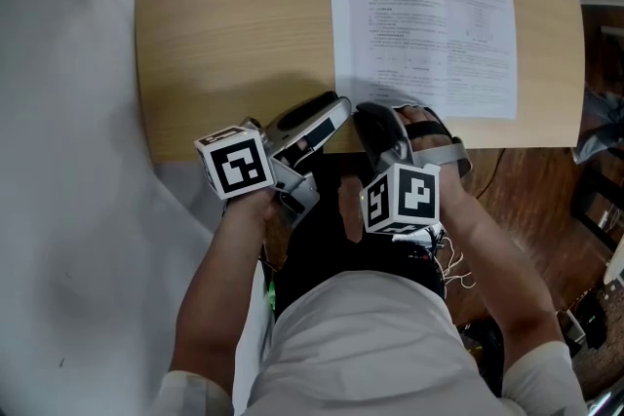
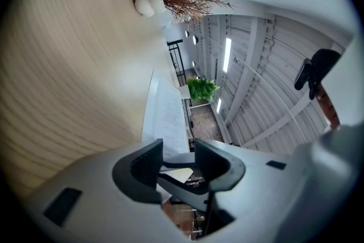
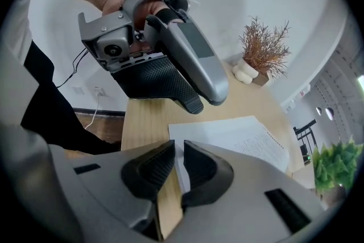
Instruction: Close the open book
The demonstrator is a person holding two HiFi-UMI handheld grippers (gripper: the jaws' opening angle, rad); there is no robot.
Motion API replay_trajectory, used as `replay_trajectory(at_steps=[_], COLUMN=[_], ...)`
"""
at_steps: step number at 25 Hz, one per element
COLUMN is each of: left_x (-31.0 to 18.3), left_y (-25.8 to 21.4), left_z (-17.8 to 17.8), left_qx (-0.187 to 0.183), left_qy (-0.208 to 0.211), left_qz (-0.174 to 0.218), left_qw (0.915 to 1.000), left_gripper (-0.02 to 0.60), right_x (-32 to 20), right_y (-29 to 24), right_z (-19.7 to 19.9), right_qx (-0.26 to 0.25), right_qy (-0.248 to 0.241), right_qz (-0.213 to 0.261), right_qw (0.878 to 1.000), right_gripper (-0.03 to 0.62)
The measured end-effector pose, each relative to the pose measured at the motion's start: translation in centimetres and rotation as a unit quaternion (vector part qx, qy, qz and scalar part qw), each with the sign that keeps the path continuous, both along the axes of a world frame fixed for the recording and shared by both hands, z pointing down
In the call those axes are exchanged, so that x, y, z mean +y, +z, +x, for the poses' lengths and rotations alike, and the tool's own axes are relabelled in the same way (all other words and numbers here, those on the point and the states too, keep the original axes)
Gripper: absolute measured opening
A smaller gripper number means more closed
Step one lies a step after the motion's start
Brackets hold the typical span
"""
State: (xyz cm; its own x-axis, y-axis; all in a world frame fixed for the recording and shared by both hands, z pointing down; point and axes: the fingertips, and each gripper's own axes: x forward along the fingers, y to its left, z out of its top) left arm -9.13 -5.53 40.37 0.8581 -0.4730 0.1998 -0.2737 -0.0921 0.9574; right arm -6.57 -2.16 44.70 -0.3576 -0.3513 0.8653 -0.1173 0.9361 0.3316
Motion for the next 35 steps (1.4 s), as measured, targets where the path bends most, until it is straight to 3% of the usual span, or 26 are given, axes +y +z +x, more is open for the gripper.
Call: replay_trajectory(at_steps=[3, 6, 13, 21, 25, 27, 35], left_x=[0.0, 0.2, 0.3, 0.3, 0.5, 0.6, 0.5], left_y=[0.0, 0.0, 0.2, 0.8, 0.7, 0.8, 0.6], left_z=[0.0, 0.0, -0.3, 0.6, 0.5, 0.2, -0.1], left_qx=[0.0, 0.001, -0.002, -0.004, -0.007, -0.01, -0.005], left_qy=[0.0, 0.001, -0.001, 0.02, 0.018, 0.013, 0.005], left_qz=[0.0, 0.0, -0.001, -0.008, -0.008, -0.01, -0.006], left_qw=[1.0, 1.0, 1.0, 0.9998, 0.9998, 0.9998, 1.0], left_gripper=[0.147, 0.148, 0.147, 0.147, 0.147, 0.148, 0.147], right_x=[0.0, -0.1, -0.8, -1.2, -0.4, 0.1, 0.0], right_y=[0.1, 0.2, -1.4, -1.7, -1.9, -1.4, -0.4], right_z=[-0.1, -0.2, -0.2, 1.3, 0.9, 0.7, -0.1], right_qx=[0.004, -0.004, -0.057, -0.063, -0.058, -0.048, -0.014], right_qy=[-0.003, 0.006, 0.054, 0.083, 0.051, 0.032, 0.023], right_qz=[0.0, -0.002, -0.019, -0.014, 0.001, -0.003, -0.036], right_qw=[1.0, 1.0, 0.997, 0.994, 0.997, 0.998, 0.999], right_gripper=[0.051, 0.003, 0.002, 0.002, 0.007, 0.064, 0.063])
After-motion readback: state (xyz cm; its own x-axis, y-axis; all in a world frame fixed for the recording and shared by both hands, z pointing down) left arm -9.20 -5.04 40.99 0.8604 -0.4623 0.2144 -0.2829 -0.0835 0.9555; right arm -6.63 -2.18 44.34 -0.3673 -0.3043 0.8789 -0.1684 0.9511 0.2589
